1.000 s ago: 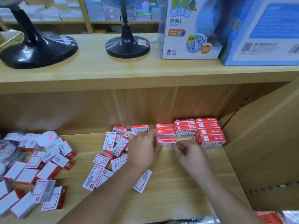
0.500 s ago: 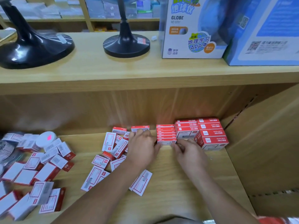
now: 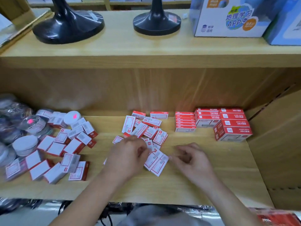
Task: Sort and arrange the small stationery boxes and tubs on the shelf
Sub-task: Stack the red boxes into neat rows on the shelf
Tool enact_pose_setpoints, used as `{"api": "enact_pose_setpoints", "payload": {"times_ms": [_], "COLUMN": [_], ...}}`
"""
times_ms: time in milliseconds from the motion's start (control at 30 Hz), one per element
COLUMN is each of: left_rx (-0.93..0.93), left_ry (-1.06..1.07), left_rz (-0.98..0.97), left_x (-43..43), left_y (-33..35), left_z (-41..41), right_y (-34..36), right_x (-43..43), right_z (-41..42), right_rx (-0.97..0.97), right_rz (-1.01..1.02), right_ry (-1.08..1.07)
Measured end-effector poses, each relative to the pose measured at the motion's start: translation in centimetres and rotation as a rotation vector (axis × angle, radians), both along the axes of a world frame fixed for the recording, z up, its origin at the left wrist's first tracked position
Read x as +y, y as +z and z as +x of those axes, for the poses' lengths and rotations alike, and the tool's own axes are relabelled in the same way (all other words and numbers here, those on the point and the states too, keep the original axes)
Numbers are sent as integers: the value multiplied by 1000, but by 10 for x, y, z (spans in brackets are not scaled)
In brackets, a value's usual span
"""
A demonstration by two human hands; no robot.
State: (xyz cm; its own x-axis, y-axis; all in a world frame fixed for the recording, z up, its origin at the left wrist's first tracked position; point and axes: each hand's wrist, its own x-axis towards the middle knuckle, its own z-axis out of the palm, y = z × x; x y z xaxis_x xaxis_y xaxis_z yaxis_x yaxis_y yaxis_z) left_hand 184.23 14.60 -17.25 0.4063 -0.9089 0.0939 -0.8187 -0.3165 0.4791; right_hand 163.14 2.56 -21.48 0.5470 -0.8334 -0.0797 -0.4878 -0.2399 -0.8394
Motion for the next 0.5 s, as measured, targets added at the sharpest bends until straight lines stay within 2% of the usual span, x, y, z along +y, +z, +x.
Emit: {"api": "enact_pose_setpoints", "payload": {"times_ms": [33,133,233,400,500], "left_rx": [-43,-163,-184,-167,30], "left_ry": [18,29,45,5,-24], "left_rz": [43,89,70,61,-16], "left_x": [10,26,28,30,31], "left_y": [-2,-14,-23,-24,-22], "left_z": [-7,-27,-31,-31,-29], "right_y": [0,-4,-3,-2,8], "right_x": [9,24,33,35,35], "right_z": [6,14,16,11,7], "right_rx": [86,326,361,189,59], "right_rz": [-20,-314,-389,-230,47], "right_ry": [41,111,80,-11,-141]}}
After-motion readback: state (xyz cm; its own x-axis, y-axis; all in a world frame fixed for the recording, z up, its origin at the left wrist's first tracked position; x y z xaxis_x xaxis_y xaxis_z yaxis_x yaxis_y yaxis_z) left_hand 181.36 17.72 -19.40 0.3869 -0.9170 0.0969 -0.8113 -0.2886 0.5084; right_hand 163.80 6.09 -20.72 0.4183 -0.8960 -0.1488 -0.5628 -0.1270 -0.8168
